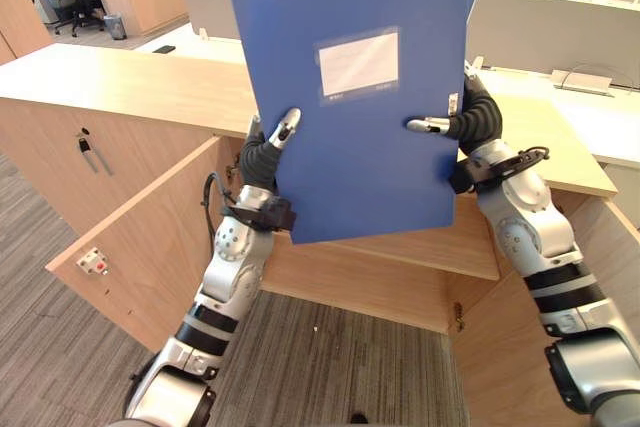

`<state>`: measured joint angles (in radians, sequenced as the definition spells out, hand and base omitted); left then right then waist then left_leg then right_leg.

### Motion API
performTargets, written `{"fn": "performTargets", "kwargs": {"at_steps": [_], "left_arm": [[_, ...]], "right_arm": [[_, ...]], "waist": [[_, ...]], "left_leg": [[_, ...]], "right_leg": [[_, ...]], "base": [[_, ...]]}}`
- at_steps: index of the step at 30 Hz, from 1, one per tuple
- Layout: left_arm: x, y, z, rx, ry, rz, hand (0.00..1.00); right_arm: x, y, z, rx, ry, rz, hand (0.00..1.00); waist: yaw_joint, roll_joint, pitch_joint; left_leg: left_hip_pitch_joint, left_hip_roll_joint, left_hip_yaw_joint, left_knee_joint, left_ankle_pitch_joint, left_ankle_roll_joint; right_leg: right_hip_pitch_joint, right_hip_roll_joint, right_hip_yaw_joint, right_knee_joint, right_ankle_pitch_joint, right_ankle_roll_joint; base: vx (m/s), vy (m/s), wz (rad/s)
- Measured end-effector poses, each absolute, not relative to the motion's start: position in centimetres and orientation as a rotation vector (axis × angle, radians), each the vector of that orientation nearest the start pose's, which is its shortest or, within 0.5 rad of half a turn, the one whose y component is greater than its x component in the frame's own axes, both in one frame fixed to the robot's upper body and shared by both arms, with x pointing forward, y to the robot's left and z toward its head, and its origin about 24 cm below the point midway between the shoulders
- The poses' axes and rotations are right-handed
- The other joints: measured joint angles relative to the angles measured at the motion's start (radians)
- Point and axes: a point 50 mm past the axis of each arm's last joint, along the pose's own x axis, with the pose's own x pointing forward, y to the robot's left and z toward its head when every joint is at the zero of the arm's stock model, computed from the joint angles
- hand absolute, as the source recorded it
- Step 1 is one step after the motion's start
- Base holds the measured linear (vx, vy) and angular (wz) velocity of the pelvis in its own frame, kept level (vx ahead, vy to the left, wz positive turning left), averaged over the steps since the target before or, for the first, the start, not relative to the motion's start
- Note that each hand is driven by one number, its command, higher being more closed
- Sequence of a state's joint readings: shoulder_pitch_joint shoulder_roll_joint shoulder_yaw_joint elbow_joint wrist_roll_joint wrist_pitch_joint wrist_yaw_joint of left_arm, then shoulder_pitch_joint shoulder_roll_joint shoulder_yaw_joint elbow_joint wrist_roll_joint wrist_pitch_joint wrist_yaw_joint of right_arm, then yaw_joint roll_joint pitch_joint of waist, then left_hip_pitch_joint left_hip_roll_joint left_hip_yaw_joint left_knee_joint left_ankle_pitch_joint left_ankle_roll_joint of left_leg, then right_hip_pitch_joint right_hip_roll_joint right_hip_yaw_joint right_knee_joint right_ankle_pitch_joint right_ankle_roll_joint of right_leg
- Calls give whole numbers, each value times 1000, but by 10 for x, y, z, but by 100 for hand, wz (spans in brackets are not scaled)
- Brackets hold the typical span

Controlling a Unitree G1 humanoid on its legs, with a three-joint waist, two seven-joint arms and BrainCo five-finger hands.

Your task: Walk over to the cabinet, pick up the folder, carry it to the office cabinet, place the folder inside the office cabinet, then close the office cabinet door

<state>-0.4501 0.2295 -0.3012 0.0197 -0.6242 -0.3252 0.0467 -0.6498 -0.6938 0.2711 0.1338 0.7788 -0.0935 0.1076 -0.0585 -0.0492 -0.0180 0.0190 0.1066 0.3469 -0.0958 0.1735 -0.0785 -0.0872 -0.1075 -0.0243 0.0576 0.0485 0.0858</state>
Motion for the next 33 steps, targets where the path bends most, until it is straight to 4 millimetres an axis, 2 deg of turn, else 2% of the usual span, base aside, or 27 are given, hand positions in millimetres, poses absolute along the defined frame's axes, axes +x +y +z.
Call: {"fn": "performTargets", "kwargs": {"at_steps": [4, 9, 14, 20, 21, 29, 33], "left_arm": [[296, 100, 177, -439, -572, -437, 100], [292, 101, 181, -433, -575, -482, 100], [291, 100, 180, -448, -575, -491, 100], [290, 99, 178, -440, -562, -513, 100], [290, 99, 178, -439, -563, -518, 0], [279, 92, 175, -475, -572, -641, 0], [272, 90, 174, -516, -578, -731, 0]], "right_arm": [[334, -186, 220, -27, -379, 459, 100], [332, -188, 210, -59, -288, 543, 100], [327, -190, 213, -32, -283, 561, 100], [322, -190, 206, 16, -263, 569, 100], [322, -190, 205, 18, -265, 570, 100], [321, -197, 208, 30, -284, 544, 100], [322, -192, 192, 76, -240, 543, 100]], "waist": [[9, 0, 0], [10, 0, 0], [10, -1, 0], [5, -1, 1], [5, -1, 1], [5, -9, 8], [-3, -15, 29]], "left_leg": [[-1, 0, 0, 0, 0, 0], [-2, -1, 1, 0, -1, -1], [-3, -6, 0, 1, -2, 1], [-7, -21, 2, 2, -6, 5], [-10, -24, 3, 2, -9, 3], [-15, -33, 4, 6, -13, 8], [-15, -25, 6, 6, -19, 10]], "right_leg": [[0, -1, 0, -2, 0, 0], [-2, -2, -1, -2, 2, -3], [-3, -7, 0, -2, 1, -3], [-15, -23, 1, 2, 1, -5], [-18, -26, 2, 4, 2, -5], [-21, -36, 3, 15, 2, -5], [-12, -29, 1, -7, 2, -6]], "base": [[0, 0, 0], [0, 0, 0], [0, 0, 0], [-3, 6, 0], [-21, 42, 1], [0, 13, 1], [0, 0, 0]]}}
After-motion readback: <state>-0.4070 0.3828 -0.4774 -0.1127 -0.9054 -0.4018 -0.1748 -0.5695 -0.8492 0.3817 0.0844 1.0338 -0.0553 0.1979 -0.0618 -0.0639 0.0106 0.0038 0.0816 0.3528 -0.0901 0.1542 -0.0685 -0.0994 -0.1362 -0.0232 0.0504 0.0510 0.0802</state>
